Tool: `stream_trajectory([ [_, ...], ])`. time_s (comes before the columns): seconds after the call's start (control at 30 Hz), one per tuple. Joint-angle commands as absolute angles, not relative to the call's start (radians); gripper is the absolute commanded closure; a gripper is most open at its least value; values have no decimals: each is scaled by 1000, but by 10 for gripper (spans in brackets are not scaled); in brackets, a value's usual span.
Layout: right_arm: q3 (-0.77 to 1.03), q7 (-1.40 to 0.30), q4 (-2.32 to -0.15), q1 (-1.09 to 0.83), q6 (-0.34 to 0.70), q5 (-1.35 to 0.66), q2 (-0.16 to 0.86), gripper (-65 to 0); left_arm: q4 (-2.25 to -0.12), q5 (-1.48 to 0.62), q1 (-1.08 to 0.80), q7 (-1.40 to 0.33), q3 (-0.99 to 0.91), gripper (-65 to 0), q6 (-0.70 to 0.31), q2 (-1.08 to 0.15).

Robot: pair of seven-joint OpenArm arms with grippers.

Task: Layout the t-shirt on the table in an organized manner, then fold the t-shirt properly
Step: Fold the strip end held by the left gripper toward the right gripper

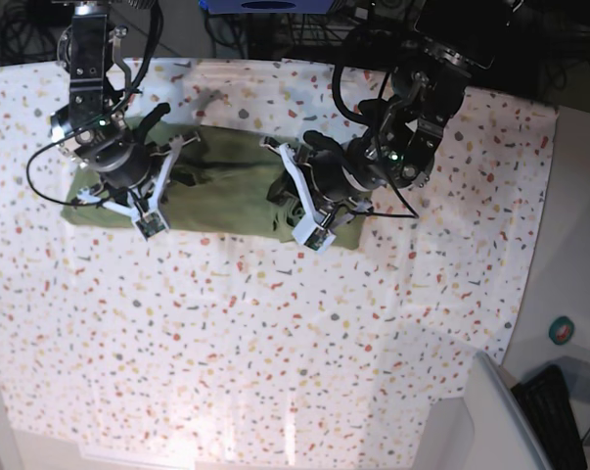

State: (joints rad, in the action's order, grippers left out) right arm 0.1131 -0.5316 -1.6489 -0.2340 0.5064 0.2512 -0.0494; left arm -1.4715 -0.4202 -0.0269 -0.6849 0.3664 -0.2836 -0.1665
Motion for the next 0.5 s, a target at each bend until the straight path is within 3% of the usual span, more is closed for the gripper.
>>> stream_trajectory([
  [0.0,113,-512,-1669,-226,503,245,-47,-36,-1489,-432,-4,-667,364,0,-286,-163],
  [0.47,113,-512,-1670,-226,503,245,-48,-36,-1489,-432,2,-673,366,0,-286,-143],
])
